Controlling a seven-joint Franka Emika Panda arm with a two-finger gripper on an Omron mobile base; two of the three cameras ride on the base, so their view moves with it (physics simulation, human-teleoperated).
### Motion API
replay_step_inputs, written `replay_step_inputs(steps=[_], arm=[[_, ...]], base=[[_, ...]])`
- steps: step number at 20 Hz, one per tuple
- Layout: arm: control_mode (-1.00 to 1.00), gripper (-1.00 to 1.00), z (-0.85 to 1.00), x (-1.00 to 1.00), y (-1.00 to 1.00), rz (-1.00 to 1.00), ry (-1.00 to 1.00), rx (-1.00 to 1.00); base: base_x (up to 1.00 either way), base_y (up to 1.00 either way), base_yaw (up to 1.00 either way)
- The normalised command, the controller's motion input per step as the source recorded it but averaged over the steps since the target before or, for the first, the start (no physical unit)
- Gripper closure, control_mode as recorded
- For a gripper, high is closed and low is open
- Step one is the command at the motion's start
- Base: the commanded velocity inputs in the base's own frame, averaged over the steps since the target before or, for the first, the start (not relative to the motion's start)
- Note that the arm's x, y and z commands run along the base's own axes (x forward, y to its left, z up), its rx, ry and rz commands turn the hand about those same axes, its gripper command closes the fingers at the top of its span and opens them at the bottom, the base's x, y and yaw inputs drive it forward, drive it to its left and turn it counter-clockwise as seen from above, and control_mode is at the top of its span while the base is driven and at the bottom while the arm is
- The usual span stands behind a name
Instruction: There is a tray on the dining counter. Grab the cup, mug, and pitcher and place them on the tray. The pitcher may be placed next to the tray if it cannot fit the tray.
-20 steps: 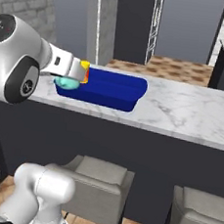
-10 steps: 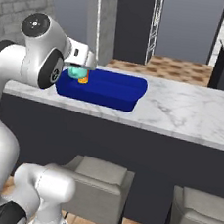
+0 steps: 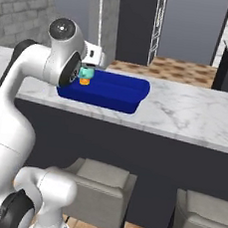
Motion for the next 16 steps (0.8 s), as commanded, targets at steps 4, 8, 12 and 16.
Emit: replay_step_inputs(steps=[4,8,12,16], arm=[[-1.00,1.00,-0.34,0.41,-0.03,0.07,0.00,0.00],[-1.00,1.00,-0.30,0.39,-0.07,0.08,0.00,0.00],[-1.00,1.00,-0.28,0.45,-0.07,0.07,0.01,0.00],[-1.00,1.00,-0.32,0.47,-0.01,0.06,0.02,0.00]], base=[[0.00,0.00,0.00],[0.00,0.00,0.00],[0.00,0.00,0.00],[0.00,0.00,0.00]])
